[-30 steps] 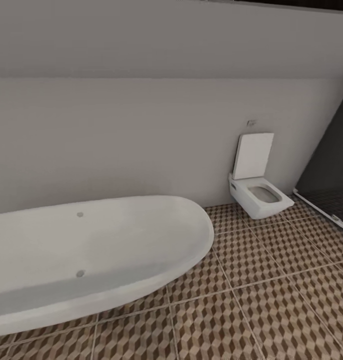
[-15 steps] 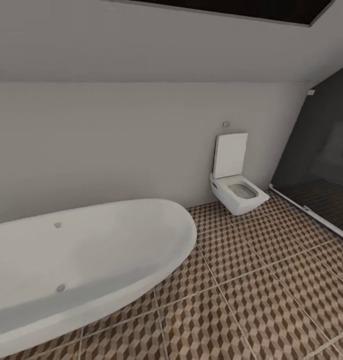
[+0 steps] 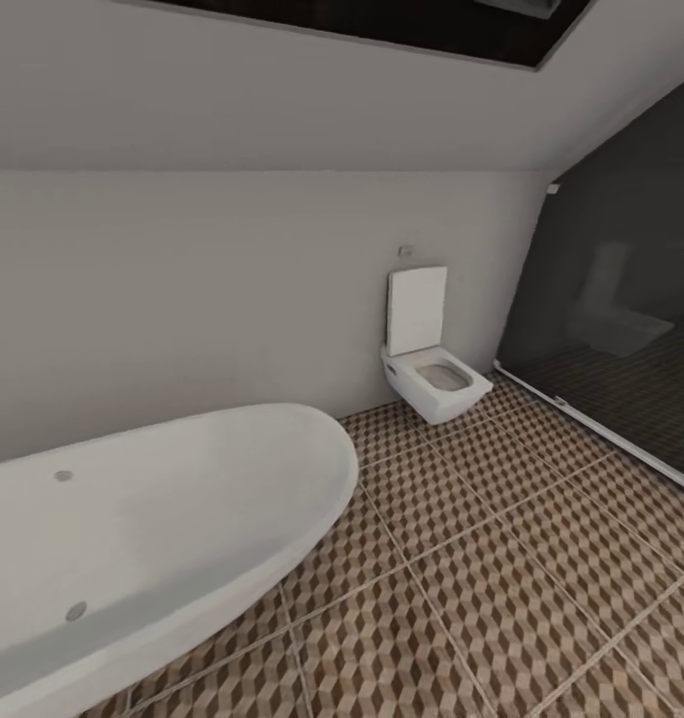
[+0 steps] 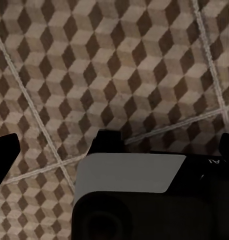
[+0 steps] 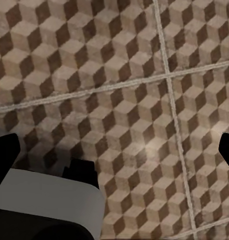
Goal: Take the four mousetraps from the cabinet in the bathroom and place them on the bathroom floor. Make sure all four end up on the same floor surface, and ensure that at least two of them are either under or directly next to the same bathroom sink.
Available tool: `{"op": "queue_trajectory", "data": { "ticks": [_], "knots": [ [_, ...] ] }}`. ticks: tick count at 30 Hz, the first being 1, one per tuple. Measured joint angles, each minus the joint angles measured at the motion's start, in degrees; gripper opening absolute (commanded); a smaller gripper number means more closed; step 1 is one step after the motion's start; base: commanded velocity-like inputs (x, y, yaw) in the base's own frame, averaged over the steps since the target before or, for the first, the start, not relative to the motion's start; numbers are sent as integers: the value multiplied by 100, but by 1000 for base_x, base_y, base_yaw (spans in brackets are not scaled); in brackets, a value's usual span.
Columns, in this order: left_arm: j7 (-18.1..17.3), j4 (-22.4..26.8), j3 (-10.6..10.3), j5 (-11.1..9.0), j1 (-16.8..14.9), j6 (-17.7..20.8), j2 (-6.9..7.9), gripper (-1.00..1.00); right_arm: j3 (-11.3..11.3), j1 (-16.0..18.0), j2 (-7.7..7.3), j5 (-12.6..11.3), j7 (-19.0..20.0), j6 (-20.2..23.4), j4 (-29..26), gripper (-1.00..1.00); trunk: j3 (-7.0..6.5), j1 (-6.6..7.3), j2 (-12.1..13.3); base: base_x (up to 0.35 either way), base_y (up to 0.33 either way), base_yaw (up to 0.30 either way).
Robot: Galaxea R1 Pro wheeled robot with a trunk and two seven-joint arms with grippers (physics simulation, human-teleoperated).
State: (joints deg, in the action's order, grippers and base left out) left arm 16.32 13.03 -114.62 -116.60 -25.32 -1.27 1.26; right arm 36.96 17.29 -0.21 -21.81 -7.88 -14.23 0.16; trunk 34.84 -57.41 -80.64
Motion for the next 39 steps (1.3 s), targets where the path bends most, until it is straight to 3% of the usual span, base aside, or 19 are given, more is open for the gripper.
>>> {"op": "queue_trajectory", "data": {
  "ticks": [14,39],
  "knots": [
    [0,0,0,0,0,0,0,100,0,0,6,0,-5,2,-7,100,8,0,0,0,0,-126],
    [0,0,0,0,0,0,0,100,0,0,3,0,0,3,0,100,18,0,0,0,0,-279]
  ]
}}
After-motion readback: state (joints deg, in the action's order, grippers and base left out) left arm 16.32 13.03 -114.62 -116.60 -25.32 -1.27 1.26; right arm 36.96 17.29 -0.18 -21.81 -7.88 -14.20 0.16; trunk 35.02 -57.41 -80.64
